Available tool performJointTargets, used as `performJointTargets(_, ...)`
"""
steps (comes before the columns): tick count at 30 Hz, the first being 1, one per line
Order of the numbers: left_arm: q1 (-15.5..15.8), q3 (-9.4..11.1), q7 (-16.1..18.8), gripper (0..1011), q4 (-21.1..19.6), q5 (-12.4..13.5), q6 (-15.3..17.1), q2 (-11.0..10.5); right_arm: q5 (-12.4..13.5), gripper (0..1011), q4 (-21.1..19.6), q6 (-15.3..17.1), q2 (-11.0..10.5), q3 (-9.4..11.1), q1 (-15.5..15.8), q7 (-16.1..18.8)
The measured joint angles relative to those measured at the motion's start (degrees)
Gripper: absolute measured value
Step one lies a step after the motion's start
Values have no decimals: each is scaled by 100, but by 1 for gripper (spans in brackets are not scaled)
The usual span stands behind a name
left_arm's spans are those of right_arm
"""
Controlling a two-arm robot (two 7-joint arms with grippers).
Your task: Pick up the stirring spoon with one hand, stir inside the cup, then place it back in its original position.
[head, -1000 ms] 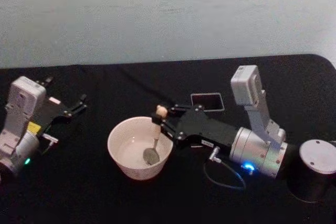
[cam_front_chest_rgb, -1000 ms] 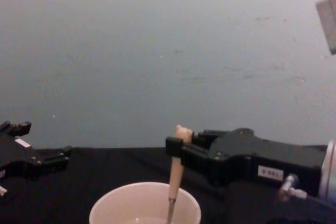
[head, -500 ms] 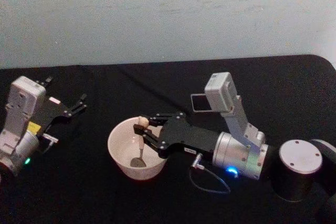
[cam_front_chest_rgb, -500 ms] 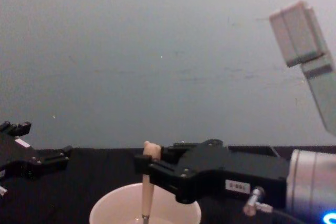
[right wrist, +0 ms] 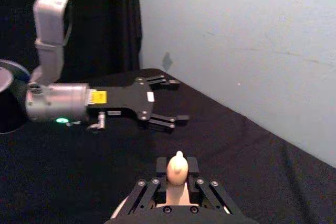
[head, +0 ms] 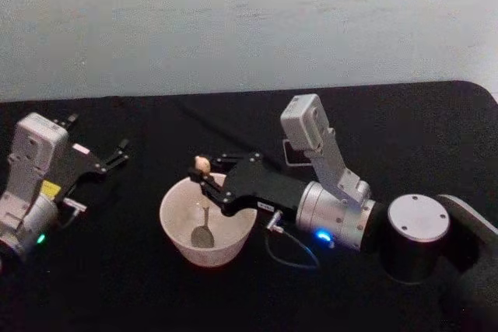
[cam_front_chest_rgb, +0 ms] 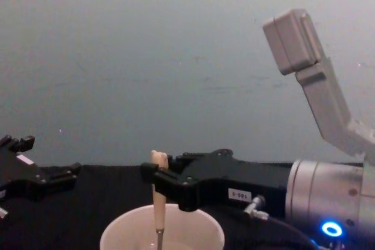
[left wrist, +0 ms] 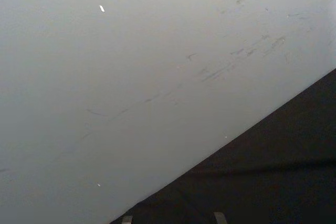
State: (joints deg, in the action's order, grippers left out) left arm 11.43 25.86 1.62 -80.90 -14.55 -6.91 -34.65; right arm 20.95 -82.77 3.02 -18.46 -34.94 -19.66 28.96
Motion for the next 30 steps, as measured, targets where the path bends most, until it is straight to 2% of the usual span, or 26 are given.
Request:
performJointTargets(11, 0, 0, 0, 1001, 0, 0, 0, 0, -84, 214, 248, -15, 108, 170, -116, -98)
performJointTargets(22, 0, 0, 0, 1001, 0, 0, 0, 0, -38, 214, -23, -19, -181, 427, 100, -62)
performJointTargets(30, 0, 0, 0, 1001, 0, 0, 0, 0, 186, 214, -433, 0, -487, 597, 373, 83)
